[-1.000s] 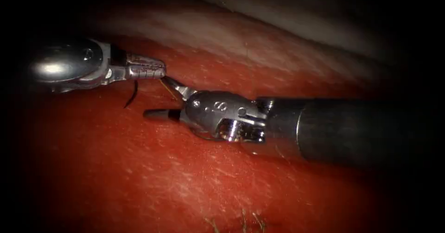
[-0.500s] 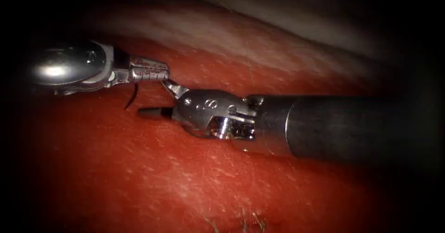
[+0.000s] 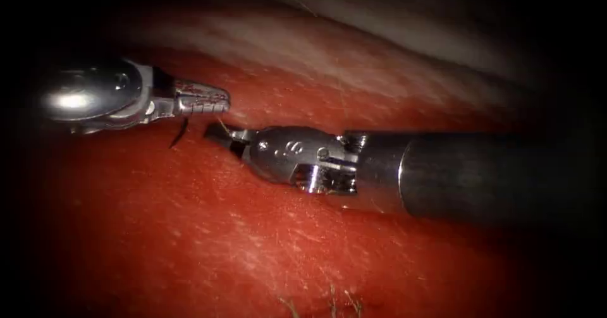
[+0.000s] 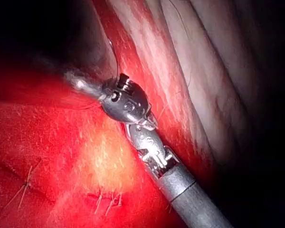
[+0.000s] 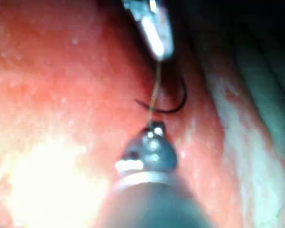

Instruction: Wound Closure

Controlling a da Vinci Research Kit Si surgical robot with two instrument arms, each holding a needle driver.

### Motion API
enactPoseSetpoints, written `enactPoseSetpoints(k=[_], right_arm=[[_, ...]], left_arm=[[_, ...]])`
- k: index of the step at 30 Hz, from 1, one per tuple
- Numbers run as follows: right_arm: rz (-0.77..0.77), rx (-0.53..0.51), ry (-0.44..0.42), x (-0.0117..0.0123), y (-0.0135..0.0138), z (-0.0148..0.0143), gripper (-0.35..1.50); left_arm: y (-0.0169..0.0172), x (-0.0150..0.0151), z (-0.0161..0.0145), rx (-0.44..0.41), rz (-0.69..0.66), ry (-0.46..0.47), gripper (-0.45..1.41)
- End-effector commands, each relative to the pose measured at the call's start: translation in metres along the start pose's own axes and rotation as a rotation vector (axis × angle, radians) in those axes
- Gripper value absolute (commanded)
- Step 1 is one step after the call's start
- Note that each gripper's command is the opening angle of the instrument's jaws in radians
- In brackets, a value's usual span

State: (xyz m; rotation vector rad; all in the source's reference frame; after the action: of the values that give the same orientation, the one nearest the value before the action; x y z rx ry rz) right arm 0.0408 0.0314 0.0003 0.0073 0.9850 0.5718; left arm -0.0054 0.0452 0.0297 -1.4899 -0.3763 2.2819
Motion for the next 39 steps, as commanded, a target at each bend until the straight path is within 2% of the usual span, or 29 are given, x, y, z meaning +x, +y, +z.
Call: enactPoseSetpoints(k=[1,3,9,11,12,14,17,22,24,25,26,27,28,29,30,32,35,37,39], right_arm=[[0.004,-0.030,0.012,0.0007,0.0000,0.0008,1.38],[0.012,-0.053,0.018,0.0014,0.0002,0.0002,1.48],[0.040,-0.038,0.069,0.0040,0.0009,-0.0040,1.48],[0.052,-0.049,0.090,0.0048,0.0017,-0.0057,1.48],[0.058,-0.058,0.097,0.0050,0.0023,-0.0068,1.48],[0.063,-0.073,0.093,0.0048,0.0030,-0.0078,1.48],[0.065,-0.095,0.083,0.0042,0.0039,-0.0087,1.48],[0.068,-0.120,0.069,0.0033,0.0052,-0.0103,1.48],[0.071,-0.137,0.061,0.0029,0.0057,-0.0110,1.48],[0.071,-0.140,0.059,0.0028,0.0058,-0.0112,1.48],[0.072,-0.144,0.057,0.0028,0.0059,-0.0114,1.48],[0.073,-0.147,0.055,0.0027,0.0060,-0.0116,1.48],[0.073,-0.149,0.058,0.0026,0.0061,-0.0117,1.48],[0.073,-0.148,0.057,0.0026,0.0061,-0.0117,1.48],[0.073,-0.148,0.057,0.0026,0.0062,-0.0118,1.48],[0.073,-0.148,0.057,0.0026,0.0062,-0.0118,1.48],[0.073,-0.148,0.057,0.0026,0.0061,-0.0118,1.48],[0.073,-0.147,0.055,0.0026,0.0061,-0.0118,1.48],[0.073,-0.149,0.054,0.0026,0.0062,-0.0119,1.48]], left_arm=[[0.0002,-0.0005,0.0004,-0.004,0.000,0.003,-0.35],[0.0002,-0.0006,-0.0004,-0.013,0.002,0.002,-0.35],[0.0005,-0.0016,-0.0052,-0.081,0.006,-0.045,-0.35],[0.0008,-0.0024,-0.0073,-0.154,-0.017,-0.081,-0.35],[0.0012,-0.0031,-0.0086,-0.225,-0.066,-0.097,-0.35],[0.0017,-0.0041,-0.0103,-0.307,-0.123,-0.104,-0.35],[0.0017,-0.0054,-0.0116,-0.365,-0.182,-0.114,-0.35],[0.0013,-0.0082,-0.0111,-0.393,-0.219,-0.141,-0.35],[0.0004,-0.0112,-0.0098,-0.365,-0.220,-0.197,-0.34],[0.0000,-0.0121,-0.0094,-0.349,-0.222,-0.210,-0.17],[-0.0004,-0.0135,-0.0087,-0.308,-0.242,-0.228,0.19],[-0.0008,-0.0144,-0.0082,-0.259,-0.270,-0.249,0.13],[-0.0011,-0.0158,-0.0077,-0.208,-0.276,-0.273,0.30],[-0.0013,-0.0168,-0.0074,-0.195,-0.283,-0.297,0.45],[-0.0016,-0.0188,-0.0070,-0.174,-0.274,-0.366,0.58],[-0.0016,-0.0209,-0.0069,-0.151,-0.274,-0.457,0.64],[-0.0016,-0.0231,-0.0077,-0.135,-0.260,-0.546,0.67],[-0.0019,-0.0237,-0.0091,-0.132,-0.258,-0.589,0.67],[-0.0023,-0.0232,-0.0105,-0.134,-0.257,-0.589,0.67]])
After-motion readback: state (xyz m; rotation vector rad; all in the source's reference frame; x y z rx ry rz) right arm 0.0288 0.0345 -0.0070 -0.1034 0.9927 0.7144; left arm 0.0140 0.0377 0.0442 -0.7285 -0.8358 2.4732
